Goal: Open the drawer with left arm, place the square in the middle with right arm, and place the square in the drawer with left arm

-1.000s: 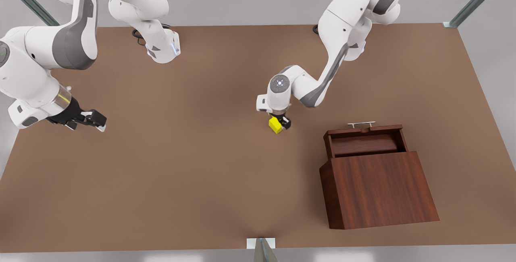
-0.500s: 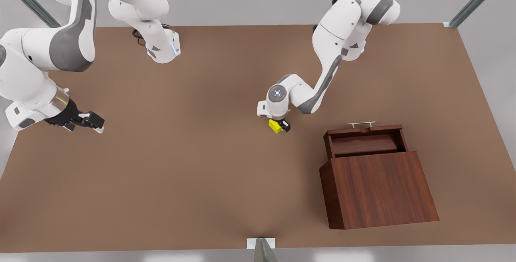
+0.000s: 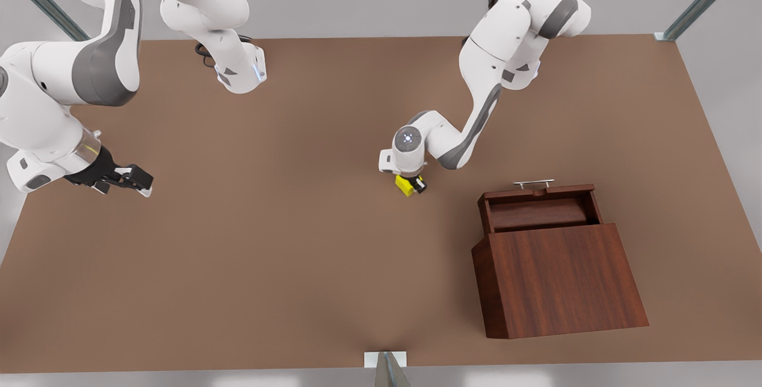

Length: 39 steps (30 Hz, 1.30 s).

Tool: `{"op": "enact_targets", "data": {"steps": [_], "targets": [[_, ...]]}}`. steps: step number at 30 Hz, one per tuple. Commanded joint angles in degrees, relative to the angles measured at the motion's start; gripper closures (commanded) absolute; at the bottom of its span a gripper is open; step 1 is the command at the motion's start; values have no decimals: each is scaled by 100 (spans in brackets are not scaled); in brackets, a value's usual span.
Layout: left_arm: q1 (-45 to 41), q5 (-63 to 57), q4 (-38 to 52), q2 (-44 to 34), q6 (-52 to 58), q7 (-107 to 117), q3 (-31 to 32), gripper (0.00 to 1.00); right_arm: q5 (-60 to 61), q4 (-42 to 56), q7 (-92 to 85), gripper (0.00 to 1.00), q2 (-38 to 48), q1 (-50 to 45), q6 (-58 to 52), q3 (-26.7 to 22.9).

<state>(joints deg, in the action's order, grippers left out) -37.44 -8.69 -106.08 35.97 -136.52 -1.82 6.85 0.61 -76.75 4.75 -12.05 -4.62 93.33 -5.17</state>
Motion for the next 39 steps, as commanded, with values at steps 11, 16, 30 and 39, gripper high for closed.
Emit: {"op": "enact_targets", "data": {"steps": [11,16,30,39], "targets": [[53,368,826,-1698,2683,-47,-360,29,-18,2,0,0,0,31,-26,-10],[44,1370,1178,-2032,3272,15,-1986,29,-9,2,0,0,0,102,1,-10],[386,2530,1354,-1153,2780,243,-3551,29,-18,2,0,0,-8,102,9,-10],[492,2522,1257,-1144,3140,191,-3735,29,-18,2,0,0,0,154,9,-1]]}}
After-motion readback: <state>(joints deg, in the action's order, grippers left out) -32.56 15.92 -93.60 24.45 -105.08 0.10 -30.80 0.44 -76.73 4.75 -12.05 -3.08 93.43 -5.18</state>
